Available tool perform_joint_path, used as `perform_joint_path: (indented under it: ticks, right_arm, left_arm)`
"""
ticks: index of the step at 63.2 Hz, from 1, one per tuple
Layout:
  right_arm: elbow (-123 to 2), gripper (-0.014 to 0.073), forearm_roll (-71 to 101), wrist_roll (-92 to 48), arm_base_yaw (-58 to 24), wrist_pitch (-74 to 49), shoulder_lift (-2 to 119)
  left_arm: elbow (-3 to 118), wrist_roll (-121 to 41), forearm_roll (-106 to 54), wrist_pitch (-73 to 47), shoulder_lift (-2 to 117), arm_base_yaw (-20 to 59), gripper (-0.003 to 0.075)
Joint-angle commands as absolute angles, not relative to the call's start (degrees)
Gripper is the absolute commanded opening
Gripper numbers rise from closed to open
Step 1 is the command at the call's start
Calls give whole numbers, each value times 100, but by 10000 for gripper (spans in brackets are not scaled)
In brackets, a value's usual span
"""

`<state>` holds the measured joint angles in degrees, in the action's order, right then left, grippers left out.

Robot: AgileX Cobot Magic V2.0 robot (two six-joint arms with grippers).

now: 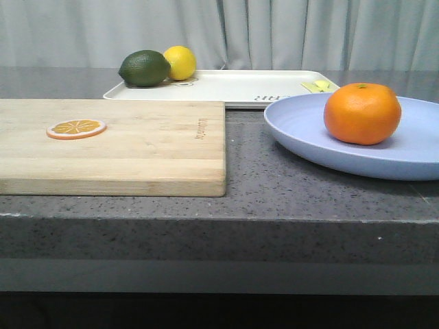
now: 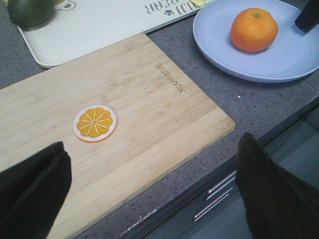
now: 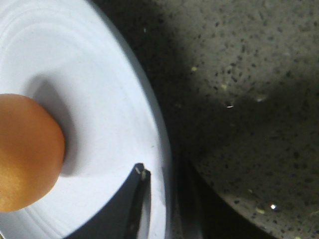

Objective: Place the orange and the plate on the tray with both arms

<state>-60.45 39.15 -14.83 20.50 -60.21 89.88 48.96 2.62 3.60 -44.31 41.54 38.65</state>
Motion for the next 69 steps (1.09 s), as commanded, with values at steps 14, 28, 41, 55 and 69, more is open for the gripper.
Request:
perform_joint_path:
  ticks: [14,28,41,55,69]
  right_arm:
    - [-6213,-86,4171,-1556,2098,-5991,8804]
    - [-6213,-108,4171,-1556,2098,-5964,8804]
    - [-6213,-108,4171,-1556,2092,-6085,8804]
    - [-6278,-108,4817,-1537,2018,-6324,8773]
    - [-6837,-108,4834,-1096,1411,-6014,8773]
  left_arm:
    - [5044,321,374,-4009,4133,3840,652]
    - [5044,321,374,-4009,4133,3840,652]
    - [5044,321,374,-4009,4133,3840,652]
    - [5044,321,374,-4009,4133,3840,652]
    - [5044,321,374,-4009,4133,3840,652]
